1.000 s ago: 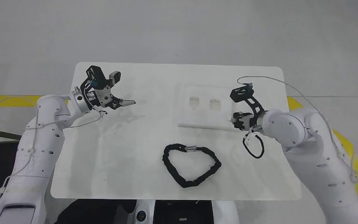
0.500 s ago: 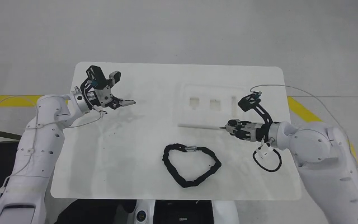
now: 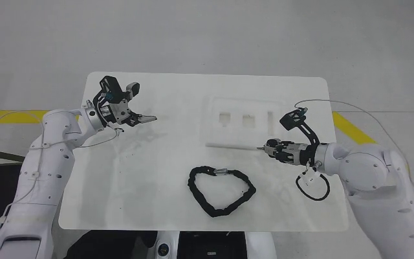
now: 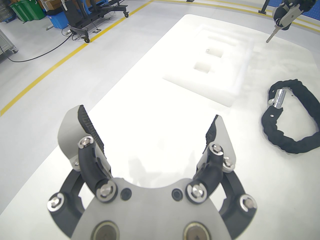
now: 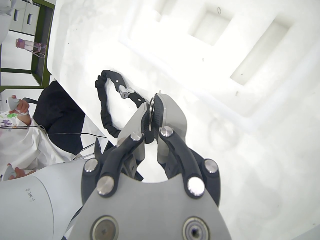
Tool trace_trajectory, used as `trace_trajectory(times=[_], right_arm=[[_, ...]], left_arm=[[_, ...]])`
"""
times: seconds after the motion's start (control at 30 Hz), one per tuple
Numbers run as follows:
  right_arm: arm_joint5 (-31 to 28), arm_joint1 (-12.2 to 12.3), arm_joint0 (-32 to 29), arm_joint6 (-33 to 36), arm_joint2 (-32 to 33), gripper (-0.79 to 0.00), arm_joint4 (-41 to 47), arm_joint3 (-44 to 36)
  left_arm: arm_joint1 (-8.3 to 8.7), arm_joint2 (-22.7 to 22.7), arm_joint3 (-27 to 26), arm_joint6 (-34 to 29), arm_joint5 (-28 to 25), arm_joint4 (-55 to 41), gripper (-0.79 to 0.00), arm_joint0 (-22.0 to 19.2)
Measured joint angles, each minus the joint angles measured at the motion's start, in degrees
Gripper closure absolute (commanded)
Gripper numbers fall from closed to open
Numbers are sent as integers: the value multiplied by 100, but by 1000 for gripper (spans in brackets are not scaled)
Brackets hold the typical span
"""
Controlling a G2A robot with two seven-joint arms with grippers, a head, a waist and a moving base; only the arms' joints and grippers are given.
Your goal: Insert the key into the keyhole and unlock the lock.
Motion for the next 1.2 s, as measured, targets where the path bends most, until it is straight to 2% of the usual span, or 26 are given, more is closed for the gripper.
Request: trace_trajectory(times=[0.2,0.37,0.5,0.77,1.2], right_arm=[[0,0,0,0,0,0,0,0],[0,0,0,0,0,0,0,0],[0,0,0,0,0,0,0,0],[0,0,0,0,0,0,0,0],[0,0,0,0,0,0,0,0]], left_arm=[[1,2,-23,-22,25,4,-785,28],[41,-3,-413,-220,-2,-6,-785,302],[93,188,-792,-318,-1,-201,-785,480],[254,791,-1824,-446,0,84,-785,746],[322,1988,-2444,-221,0,700,-785,614]])
